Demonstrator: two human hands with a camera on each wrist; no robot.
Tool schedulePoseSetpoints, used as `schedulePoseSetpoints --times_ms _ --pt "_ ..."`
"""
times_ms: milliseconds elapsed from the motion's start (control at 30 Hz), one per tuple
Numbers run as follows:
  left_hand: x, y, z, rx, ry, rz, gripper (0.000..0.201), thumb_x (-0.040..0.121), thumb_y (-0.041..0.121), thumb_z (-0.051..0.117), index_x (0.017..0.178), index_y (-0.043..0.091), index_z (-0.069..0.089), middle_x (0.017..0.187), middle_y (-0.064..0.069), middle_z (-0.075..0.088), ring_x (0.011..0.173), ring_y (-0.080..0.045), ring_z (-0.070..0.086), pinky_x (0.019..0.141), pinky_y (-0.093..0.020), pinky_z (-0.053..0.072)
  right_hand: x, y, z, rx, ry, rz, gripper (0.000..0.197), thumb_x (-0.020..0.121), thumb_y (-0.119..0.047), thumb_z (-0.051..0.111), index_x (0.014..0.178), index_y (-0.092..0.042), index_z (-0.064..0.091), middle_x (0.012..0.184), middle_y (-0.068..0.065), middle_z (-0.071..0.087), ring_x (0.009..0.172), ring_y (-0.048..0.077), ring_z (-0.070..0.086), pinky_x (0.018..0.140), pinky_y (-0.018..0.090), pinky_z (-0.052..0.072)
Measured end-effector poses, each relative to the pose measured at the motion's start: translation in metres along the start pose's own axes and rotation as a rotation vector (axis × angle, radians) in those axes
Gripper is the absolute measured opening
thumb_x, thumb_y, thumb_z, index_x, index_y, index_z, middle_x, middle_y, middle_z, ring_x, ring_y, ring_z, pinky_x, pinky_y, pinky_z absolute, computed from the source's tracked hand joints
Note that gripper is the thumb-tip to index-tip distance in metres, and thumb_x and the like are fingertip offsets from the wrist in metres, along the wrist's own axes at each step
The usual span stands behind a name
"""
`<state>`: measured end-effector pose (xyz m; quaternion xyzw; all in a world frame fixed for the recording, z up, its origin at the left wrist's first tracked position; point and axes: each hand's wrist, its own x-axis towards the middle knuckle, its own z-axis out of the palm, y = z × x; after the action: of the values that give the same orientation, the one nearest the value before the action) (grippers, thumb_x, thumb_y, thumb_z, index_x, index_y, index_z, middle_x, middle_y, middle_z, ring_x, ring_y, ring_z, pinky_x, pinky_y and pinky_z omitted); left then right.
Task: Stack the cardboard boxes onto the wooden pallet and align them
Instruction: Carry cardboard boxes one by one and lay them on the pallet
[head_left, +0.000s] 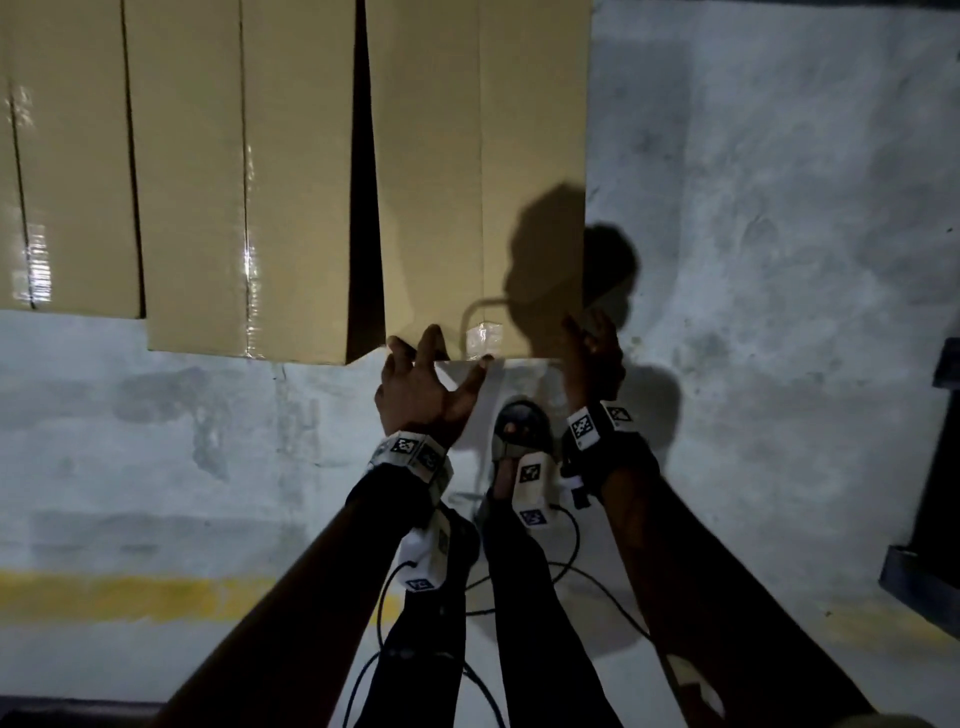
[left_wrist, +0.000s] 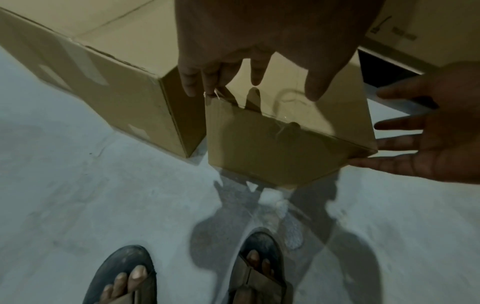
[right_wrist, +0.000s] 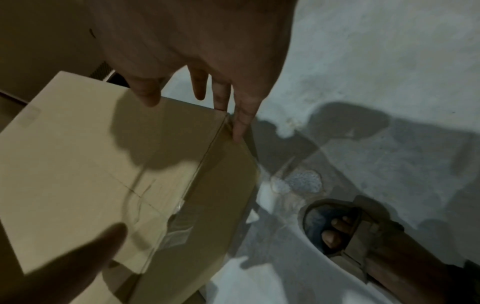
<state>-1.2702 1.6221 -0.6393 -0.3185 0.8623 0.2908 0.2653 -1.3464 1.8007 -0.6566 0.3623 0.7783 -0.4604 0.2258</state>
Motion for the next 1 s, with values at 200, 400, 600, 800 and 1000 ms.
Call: schedulePoseSetpoints --times_ms 200,400,600,800,1000 --pt "0.005 -0.001 0.003 -0.097 0.169 -0.002 0.081 0.085 0.068 0.063 0.150 0.023 0.043 0.148 -0.014 0.044 0.133 -0.040 0.047 0.097 -0.057 0.050 0.009 -0.006 -0.013 -0.275 -0.178 -0.096 0.077 0.099 -0.037 0.067 0.162 -0.026 0.025 0.132 0.001 0.069 0.122 0.026 0.063 0.100 0.036 0.048" --pt "0.057 -0.015 -0.016 -0.199 0.048 0.117 0.098 0.089 0.057 0.072 0.165 0.028 0.017 0.170 -0.003 0.021 0.153 -0.025 0.028 0.118 -0.044 0.035 0.036 -0.009 -0.011 -0.508 -0.317 -0.328 0.083 0.099 -0.052 0.061 0.163 -0.046 0.008 0.138 0.017 0.062 0.115 0.039 0.064 0.080 0.035 0.045" --pt "0.099 -0.021 -0.010 -0.078 0.008 0.251 0.112 0.070 0.096 0.053 0.160 0.053 0.002 0.167 -0.007 0.033 0.121 -0.041 0.063 0.104 -0.049 0.052 0.054 -0.006 0.004 -0.310 -0.291 -0.425 0.094 0.090 -0.055 0.073 0.162 -0.048 0.012 0.162 0.009 0.039 0.145 0.031 0.042 0.115 0.052 0.042" --pt "0.069 0.002 -0.019 0.054 0.124 0.244 0.115 0.063 0.101 0.055 0.157 0.059 0.005 0.163 -0.015 0.038 0.115 -0.042 0.066 0.092 -0.049 0.058 0.035 -0.016 -0.008 -0.271 -0.198 -0.376 0.091 0.090 -0.050 0.072 0.163 -0.034 0.020 0.156 0.015 0.048 0.132 0.023 0.052 0.104 0.016 0.043" --pt "0.015 0.039 -0.083 0.077 0.179 0.248 0.114 0.062 0.106 0.045 0.159 0.054 0.016 0.071 -0.009 0.066 0.071 -0.034 0.068 0.068 -0.039 0.057 -0.018 -0.063 -0.054 -0.539 -0.051 -0.409 0.100 0.075 -0.094 0.052 0.159 -0.052 0.018 0.146 0.012 0.057 0.122 0.039 0.062 0.100 0.049 0.053"
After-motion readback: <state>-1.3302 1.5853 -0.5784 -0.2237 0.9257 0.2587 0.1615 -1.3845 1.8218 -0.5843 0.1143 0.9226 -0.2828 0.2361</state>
